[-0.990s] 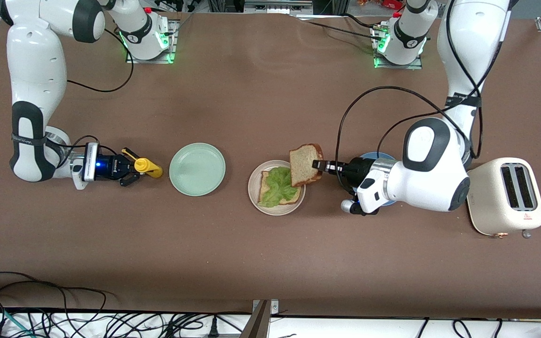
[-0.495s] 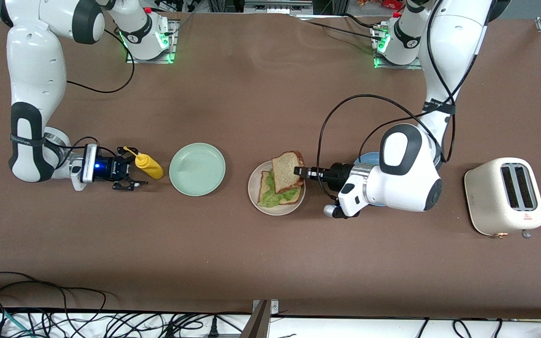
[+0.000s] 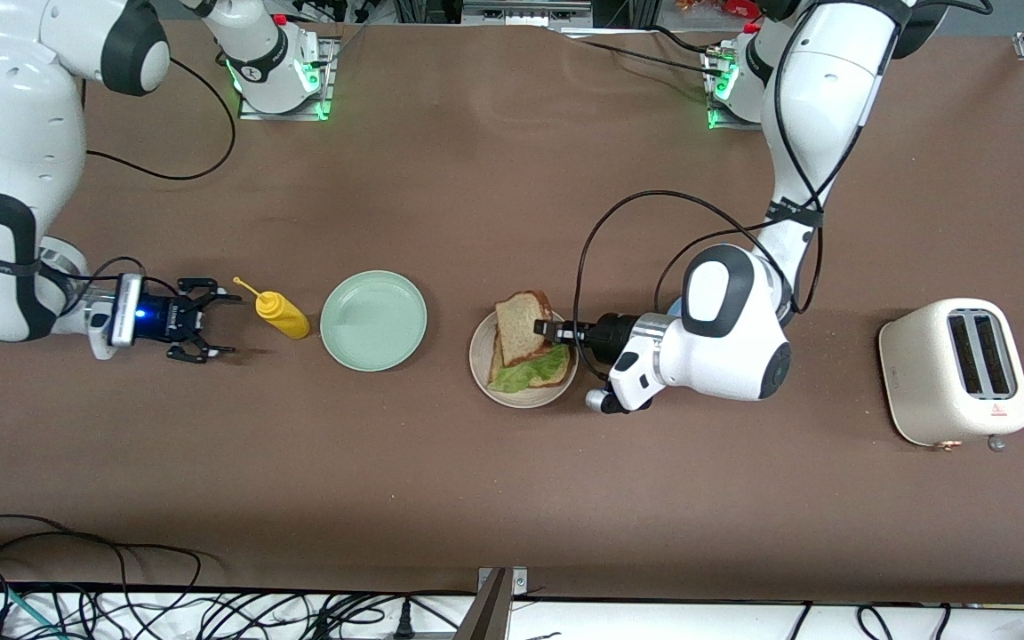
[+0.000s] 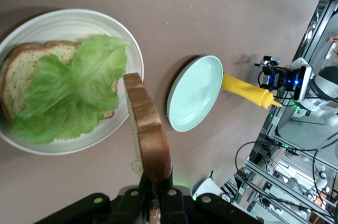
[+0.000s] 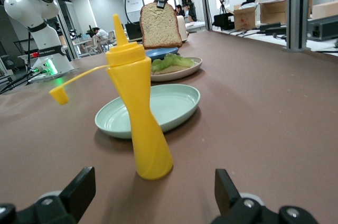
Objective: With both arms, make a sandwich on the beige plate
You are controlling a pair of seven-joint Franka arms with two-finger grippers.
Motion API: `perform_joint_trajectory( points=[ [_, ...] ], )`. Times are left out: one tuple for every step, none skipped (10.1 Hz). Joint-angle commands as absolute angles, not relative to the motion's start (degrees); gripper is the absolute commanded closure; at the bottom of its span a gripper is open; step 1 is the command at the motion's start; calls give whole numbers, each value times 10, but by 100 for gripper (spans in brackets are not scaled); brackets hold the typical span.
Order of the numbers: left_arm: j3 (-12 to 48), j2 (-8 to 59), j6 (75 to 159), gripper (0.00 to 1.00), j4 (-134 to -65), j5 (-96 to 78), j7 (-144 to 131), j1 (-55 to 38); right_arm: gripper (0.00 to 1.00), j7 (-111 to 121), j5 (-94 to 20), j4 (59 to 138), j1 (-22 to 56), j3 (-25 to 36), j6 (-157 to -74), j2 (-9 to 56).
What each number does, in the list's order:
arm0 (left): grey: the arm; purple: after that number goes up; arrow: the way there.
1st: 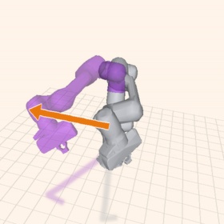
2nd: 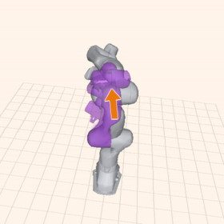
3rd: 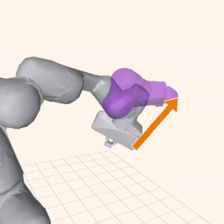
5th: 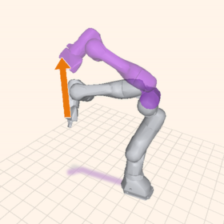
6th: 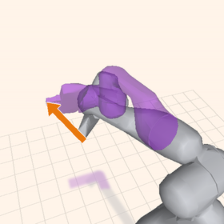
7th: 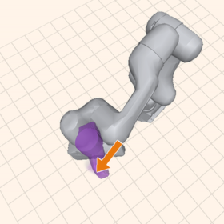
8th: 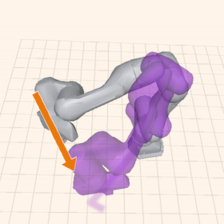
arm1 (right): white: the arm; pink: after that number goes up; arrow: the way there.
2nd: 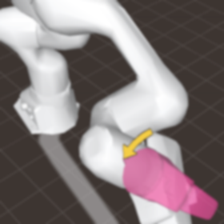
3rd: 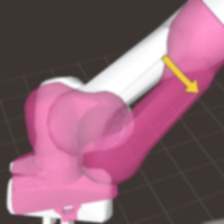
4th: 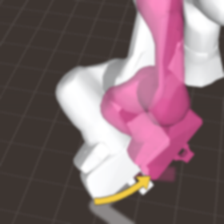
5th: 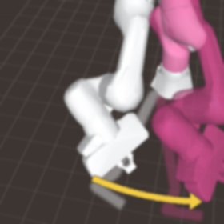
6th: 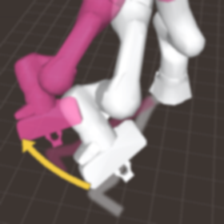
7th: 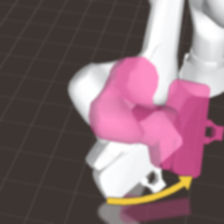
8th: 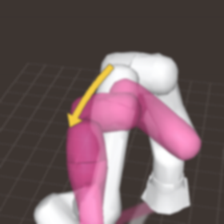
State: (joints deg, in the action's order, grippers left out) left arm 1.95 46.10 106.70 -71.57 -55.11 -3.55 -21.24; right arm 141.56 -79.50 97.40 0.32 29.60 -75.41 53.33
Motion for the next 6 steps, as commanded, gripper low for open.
perform_joint_trajectory(
  points=[
    [14,467,1090,100,-715,-576,-29,-220,0,1349,-778,939,-10,308,-762,539],
    [15,468,1091,100,-715,-580,-29,-221,0,1307,-777,923,-9,321,-763,538],
    [15,474,1092,100,-716,-584,-28,-224,0,1260,-777,902,-6,330,-764,538],
    [14,478,1093,100,-716,-584,-28,-226,0,1216,-770,870,-6,336,-764,537],
    [14,482,1109,100,-716,-584,-28,-230,0,1170,-752,840,-8,338,-761,535],
    [14,489,1125,100,-717,-584,-28,-237,0,1136,-739,806,-7,340,-760,534]
  ],
)
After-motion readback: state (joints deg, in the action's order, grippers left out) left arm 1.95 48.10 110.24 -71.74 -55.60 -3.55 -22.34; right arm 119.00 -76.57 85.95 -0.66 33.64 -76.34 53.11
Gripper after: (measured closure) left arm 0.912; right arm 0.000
